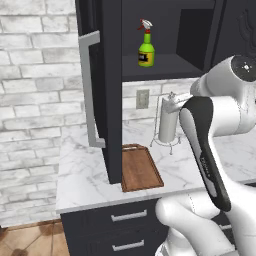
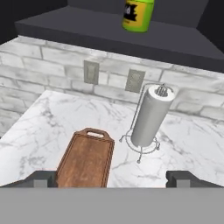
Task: Grab the spray bottle from the cabinet, then place it next to the cutting board for sanitizing. Then grab the dish brush from the countertop next to the sink and place it next to the cutting board.
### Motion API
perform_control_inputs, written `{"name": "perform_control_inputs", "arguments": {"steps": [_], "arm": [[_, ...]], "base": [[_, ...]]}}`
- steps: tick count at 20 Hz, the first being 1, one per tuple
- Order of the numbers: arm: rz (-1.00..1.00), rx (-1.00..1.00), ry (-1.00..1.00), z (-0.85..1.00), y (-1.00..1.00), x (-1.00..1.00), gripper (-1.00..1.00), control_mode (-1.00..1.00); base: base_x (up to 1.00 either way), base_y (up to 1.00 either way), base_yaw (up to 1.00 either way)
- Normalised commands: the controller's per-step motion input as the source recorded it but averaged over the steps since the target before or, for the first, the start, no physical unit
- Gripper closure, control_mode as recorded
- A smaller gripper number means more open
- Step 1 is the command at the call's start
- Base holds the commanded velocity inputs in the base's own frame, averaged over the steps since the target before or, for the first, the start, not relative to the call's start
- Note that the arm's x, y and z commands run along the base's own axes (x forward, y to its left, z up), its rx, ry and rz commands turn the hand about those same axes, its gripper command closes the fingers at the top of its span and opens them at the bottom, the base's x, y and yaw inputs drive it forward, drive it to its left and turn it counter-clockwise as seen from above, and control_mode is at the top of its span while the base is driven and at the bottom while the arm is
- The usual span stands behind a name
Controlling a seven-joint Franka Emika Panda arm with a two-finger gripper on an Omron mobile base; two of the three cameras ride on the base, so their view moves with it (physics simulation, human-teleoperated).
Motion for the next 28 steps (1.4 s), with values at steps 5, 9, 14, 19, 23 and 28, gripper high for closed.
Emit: {"name": "perform_control_inputs", "arguments": {"steps": [5, 9, 14, 19, 23, 28], "arm": [[-0.01, 0.08, -0.13, 0.60, 0.00, -0.34, -1.00, -1.00], [-0.03, 0.12, -0.28, 0.54, 0.00, -0.34, -1.00, -1.00], [-0.13, 0.08, -0.33, 0.42, 0.00, -0.09, -1.00, -1.00], [-0.09, 0.01, -0.27, 0.34, 0.00, 0.00, -1.00, -1.00], [-0.03, 0.00, -0.18, 0.23, 0.00, 0.05, -1.00, -1.00], [0.00, 0.00, -0.03, 0.01, 0.00, 0.26, -1.00, -1.00]], "base": [[0.00, 0.00, 0.00], [0.00, 0.00, 0.00], [0.00, 0.00, 0.00], [0.00, 0.00, 0.00], [0.00, 0.00, 0.00], [0.00, 0.00, 0.00]]}}
